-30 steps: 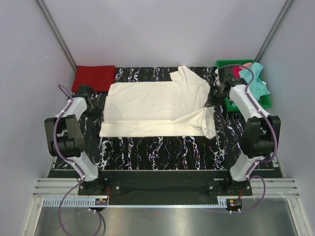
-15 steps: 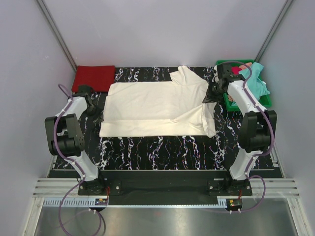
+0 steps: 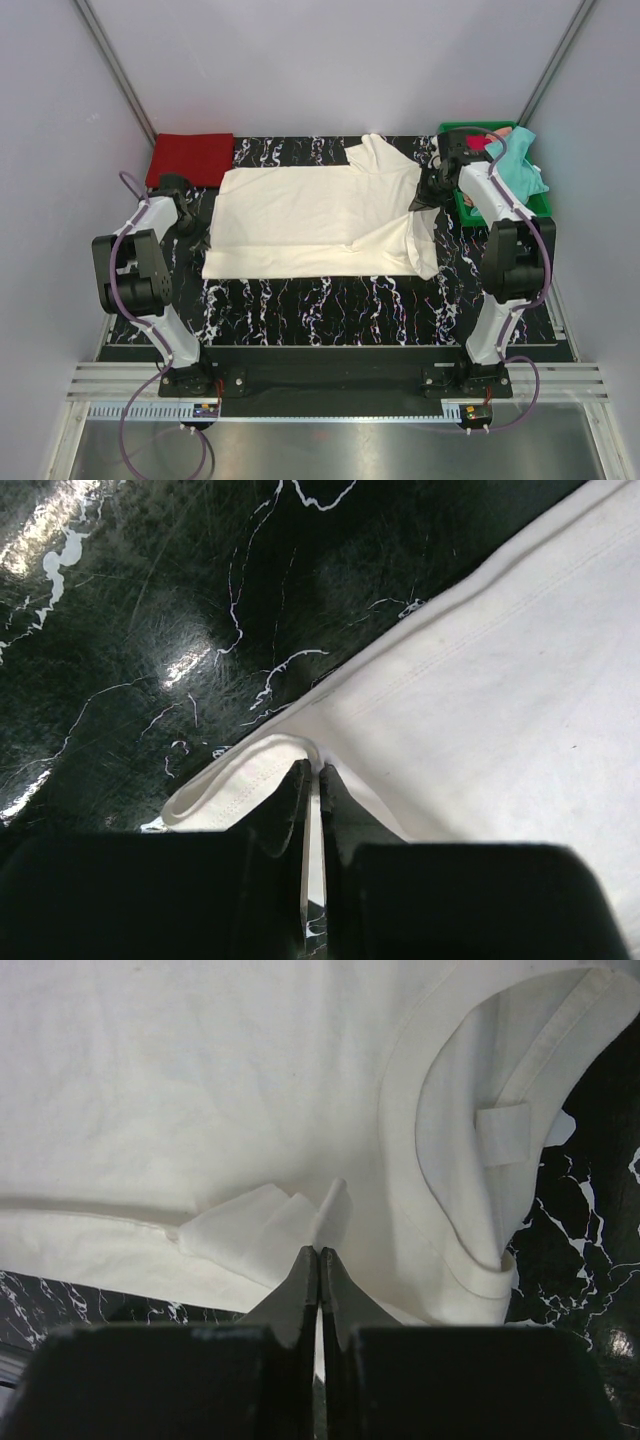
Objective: Fold and stack the t-shirts
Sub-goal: Fold the tshirt
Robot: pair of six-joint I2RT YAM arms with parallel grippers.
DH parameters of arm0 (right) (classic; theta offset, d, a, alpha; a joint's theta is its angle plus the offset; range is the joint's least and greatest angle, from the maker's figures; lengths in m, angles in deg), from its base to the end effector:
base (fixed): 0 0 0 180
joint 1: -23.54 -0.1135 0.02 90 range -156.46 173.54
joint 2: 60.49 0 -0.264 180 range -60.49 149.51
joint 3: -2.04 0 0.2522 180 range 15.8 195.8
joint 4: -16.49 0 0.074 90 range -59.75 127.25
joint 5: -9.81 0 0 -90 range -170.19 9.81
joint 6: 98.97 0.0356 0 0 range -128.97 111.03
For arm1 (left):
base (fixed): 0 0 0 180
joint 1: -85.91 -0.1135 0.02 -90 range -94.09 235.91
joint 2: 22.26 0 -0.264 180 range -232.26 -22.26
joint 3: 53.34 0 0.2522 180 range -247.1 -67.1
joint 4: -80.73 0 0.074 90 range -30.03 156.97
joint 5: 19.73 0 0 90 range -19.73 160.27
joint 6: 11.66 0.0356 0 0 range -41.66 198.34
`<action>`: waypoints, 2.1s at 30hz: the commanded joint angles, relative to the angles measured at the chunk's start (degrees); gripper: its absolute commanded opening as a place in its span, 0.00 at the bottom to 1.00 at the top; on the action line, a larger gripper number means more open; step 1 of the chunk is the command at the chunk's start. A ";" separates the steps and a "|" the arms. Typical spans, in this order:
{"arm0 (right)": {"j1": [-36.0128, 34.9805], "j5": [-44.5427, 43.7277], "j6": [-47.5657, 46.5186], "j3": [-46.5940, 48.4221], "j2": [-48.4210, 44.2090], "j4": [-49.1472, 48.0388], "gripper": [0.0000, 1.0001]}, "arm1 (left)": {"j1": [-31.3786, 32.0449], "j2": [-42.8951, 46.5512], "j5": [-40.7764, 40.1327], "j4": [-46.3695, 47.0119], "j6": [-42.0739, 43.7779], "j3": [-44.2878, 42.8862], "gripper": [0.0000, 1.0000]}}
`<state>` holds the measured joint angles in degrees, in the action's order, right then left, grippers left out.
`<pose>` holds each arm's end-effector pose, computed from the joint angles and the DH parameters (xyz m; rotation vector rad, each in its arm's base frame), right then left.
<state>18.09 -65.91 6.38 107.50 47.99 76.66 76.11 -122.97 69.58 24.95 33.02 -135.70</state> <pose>0.4018 0.0472 0.2538 0.1522 2.6886 0.4474 0.3334 0.0580 0.1881 -1.3311 2.5452 -0.1056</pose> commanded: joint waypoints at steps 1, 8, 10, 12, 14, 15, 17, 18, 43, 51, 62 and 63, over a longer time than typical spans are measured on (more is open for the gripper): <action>0.44 0.57 0.55 3.04 1.37 -0.71 0.02 | 0.05 -0.46 -3.44 0.80 -0.82 -3.03 0.03; 0.53 -0.04 4.58 10.48 7.42 0.86 0.28 | 0.57 4.01 -7.48 -1.66 0.67 -3.47 0.67; 0.53 -2.14 5.21 13.40 7.97 6.02 0.47 | 1.19 8.06 -7.92 -2.62 2.24 -2.77 0.75; 0.62 -3.38 6.35 13.34 5.26 8.24 0.60 | 2.33 12.01 -7.84 -4.02 3.39 -2.25 0.78; 2.19 -3.74 8.79 4.00 -4.55 7.48 0.66 | 4.26 16.30 -5.48 -3.78 4.97 0.03 0.73; 3.16 -3.39 9.77 0.79 -7.30 6.59 0.67 | 4.79 18.94 -4.59 -2.55 5.41 2.39 0.68; 5.18 -1.55 12.58 -8.50 -14.66 4.22 0.69 | 6.19 20.98 -1.01 0.08 6.91 6.43 0.62; 7.10 -1.37 13.81 -11.51 -16.62 3.52 0.69 | 6.29 21.34 0.24 1.23 7.26 7.94 0.59; 17.33 9.98 48.80 -63.39 -35.62 -27.24 0.05 | 5.15 9.14 10.54 3.53 8.24 11.12 0.07; 8.45 4.18 58.38 -68.67 -38.44 -40.94 0.00 | 4.62 6.23 6.49 3.44 5.86 11.47 0.05; 8.18 -8.12 64.45 -76.23 -38.70 -56.08 0.00 | 4.09 -0.98 5.17 1.95 3.04 10.33 0.00; 8.18 -9.35 64.36 -76.23 -39.31 -55.56 0.00 | 4.00 -1.24 4.91 1.85 3.13 10.15 0.00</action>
<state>26.53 -68.55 68.81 31.87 9.33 26.35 80.57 -121.13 78.10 25.63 36.84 -125.31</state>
